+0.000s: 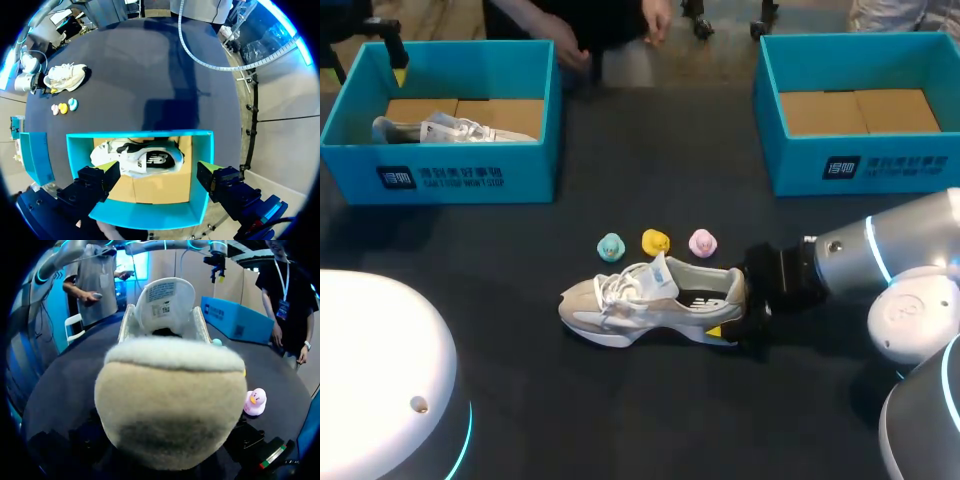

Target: Take the shoe out of the shoebox, open the shoe tongue, remove and reinsert the insole, then place the shoe into the shoebox

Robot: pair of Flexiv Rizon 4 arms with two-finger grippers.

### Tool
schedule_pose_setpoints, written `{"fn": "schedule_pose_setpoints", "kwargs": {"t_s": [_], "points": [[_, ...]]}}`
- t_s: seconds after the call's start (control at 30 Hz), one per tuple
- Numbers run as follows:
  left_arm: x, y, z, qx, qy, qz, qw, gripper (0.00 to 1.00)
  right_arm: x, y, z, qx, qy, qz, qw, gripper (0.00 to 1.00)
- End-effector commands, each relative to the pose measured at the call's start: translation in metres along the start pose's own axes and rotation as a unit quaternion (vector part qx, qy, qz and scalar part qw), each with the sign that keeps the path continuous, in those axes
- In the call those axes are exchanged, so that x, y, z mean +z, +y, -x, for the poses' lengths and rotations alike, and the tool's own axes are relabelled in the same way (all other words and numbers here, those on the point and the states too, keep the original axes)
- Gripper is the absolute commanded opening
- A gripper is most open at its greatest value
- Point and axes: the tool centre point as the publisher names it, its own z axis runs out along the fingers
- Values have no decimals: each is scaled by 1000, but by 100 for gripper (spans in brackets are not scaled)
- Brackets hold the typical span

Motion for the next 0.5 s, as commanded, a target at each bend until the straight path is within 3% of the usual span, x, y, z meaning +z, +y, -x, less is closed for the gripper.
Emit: {"fn": "schedule_pose_setpoints", "kwargs": {"t_s": [0.03,0.5], "points": [[0,-1,0,0,1,2,1000,100,2,2,1,-3,5,-6,1000,0],[0,-1,0,0,1,2,1000,100,-4,6,0,-7,2,-7,1000,0]]}}
